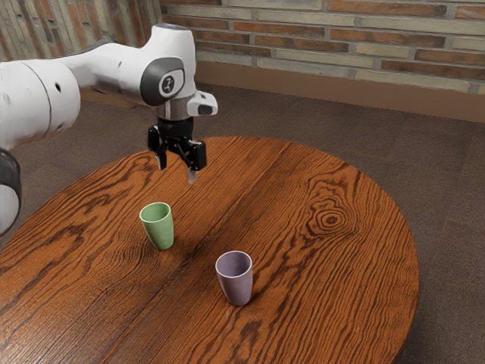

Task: Place the left cup onto the right cup

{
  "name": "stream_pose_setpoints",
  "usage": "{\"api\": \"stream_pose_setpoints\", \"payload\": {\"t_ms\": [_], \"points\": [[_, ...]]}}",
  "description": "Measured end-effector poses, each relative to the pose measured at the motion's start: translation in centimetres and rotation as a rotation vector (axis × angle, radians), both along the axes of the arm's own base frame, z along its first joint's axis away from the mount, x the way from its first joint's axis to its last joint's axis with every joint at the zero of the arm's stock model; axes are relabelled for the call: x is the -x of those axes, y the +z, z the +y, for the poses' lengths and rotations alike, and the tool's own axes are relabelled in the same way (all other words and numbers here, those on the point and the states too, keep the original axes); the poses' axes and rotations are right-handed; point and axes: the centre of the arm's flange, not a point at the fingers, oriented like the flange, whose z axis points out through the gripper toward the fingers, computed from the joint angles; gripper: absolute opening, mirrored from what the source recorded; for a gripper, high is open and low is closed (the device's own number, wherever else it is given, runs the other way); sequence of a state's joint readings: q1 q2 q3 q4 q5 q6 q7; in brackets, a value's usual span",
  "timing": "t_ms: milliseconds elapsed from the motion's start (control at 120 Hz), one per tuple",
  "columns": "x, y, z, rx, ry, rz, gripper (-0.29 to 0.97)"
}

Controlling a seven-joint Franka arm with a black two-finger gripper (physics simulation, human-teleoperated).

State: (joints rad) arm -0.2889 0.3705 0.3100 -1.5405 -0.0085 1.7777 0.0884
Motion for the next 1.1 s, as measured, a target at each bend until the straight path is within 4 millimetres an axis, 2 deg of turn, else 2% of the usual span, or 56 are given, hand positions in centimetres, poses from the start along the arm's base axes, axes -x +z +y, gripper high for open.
{"api": "stream_pose_setpoints", "payload": {"t_ms": [133,300,575,1100], "points": [[0.3,-4.0,1.6,0.016,0.008,-0.017,0.66],[0.7,-6.4,2.3,0.043,0.019,-0.06,0.66],[0.6,-7.4,3.0,0.07,0.039,-0.115,0.66],[2.5,-10.4,4.7,0.112,0.1,-0.102,0.66]]}}
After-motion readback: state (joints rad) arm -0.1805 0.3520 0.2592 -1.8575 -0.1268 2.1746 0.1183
